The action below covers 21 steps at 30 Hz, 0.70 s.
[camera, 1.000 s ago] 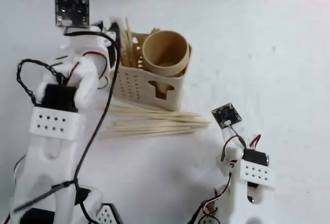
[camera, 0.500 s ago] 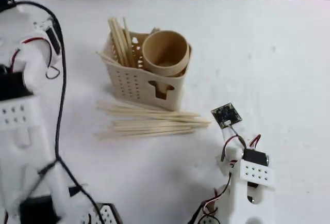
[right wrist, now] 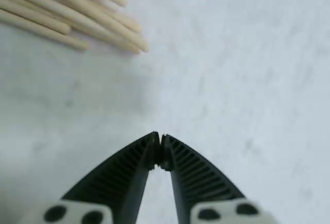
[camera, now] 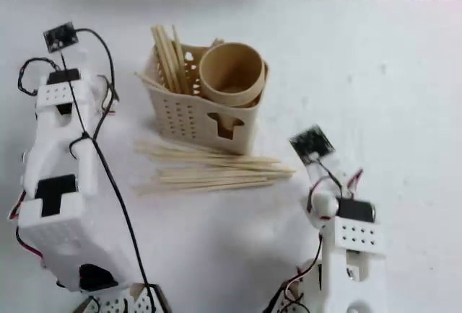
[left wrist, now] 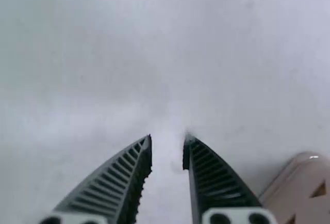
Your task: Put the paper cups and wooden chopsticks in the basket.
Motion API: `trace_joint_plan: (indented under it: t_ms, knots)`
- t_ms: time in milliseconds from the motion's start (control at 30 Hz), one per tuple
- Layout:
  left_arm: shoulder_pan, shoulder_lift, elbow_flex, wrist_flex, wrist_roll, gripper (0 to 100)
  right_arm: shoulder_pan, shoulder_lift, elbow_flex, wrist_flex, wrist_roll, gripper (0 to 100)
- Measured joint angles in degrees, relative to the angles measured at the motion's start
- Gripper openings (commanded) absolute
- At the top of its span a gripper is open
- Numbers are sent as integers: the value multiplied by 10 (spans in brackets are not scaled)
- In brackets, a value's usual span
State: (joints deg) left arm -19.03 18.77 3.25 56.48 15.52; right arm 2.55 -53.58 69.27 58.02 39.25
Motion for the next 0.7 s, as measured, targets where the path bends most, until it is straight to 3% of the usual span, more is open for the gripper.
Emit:
trace_joint_plan:
  t_ms: [167, 333, 500, 700]
  knots:
    - [-13, 8, 7, -42, 0, 121, -139, 3, -168, 136, -25, 166]
    - [-14, 18, 31, -84, 2, 121, -325, 84, -243, 162, -38, 169]
    - [-14, 18, 41, -97, 2, 121, -457, 240, -251, 79, -38, 166]
    - [-16, 18, 41, -97, 2, 121, -489, 377, -251, -16, 5, 166]
